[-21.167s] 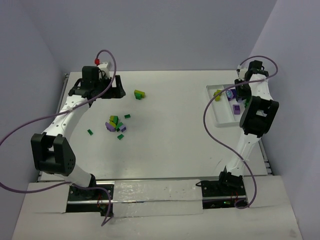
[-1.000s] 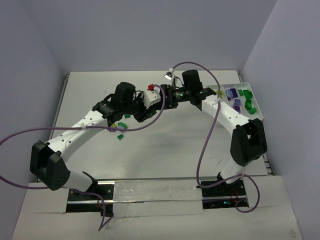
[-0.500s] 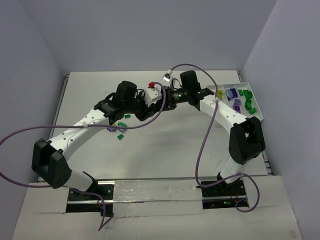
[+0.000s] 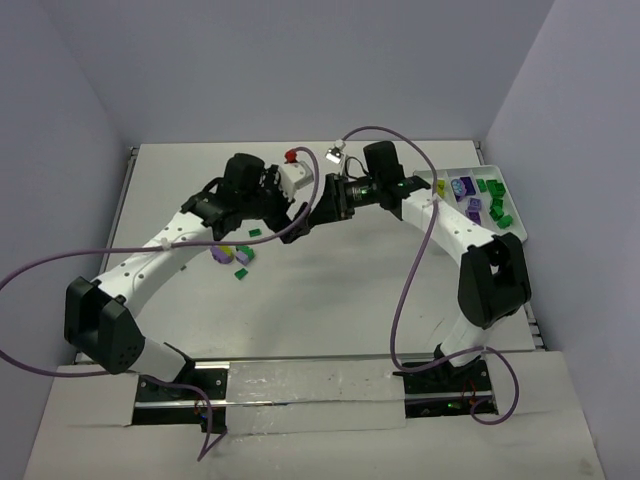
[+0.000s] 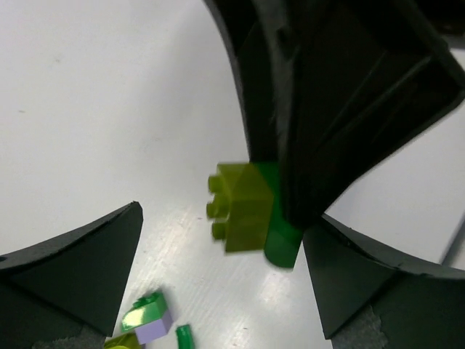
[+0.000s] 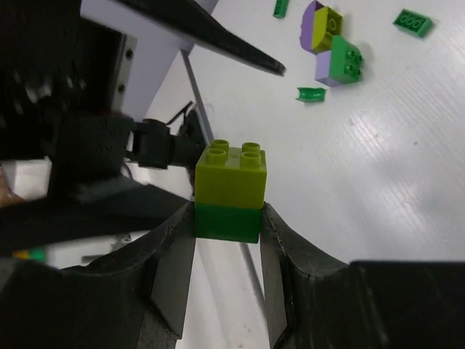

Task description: Sort the legos into containers by color

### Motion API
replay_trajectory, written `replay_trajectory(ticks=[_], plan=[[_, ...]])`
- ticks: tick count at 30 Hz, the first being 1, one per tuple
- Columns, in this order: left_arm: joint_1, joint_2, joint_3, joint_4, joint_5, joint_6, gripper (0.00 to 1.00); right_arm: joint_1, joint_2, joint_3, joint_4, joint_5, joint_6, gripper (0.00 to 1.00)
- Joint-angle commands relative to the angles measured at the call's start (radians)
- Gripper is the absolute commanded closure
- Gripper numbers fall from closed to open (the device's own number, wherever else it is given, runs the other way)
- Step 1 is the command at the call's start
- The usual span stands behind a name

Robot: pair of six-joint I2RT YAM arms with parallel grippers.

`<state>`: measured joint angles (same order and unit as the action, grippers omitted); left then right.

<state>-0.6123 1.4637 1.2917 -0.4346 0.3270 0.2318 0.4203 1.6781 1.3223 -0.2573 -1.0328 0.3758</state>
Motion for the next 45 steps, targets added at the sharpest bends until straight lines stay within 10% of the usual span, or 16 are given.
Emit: replay_trajectory(ticks=[1,13,45], plan=[[0.150,-0.042,0.069,-0.010,0.263,-0.081,0.01,-0.047,-0.029,0.025,-0.198,-0.052,-0.251,1.00],[0.252,0.072,0.067,0.007,0.861,-0.226,0.15,-0.061,-0.101,0.097,-0.499,-0.133,-0.742,1.00],[0.134,0.154,0.067,-0.018,0.926,-0.203,0.35,0.040,-0.124,0.124,-0.431,-0.127,-0.612,1.00]])
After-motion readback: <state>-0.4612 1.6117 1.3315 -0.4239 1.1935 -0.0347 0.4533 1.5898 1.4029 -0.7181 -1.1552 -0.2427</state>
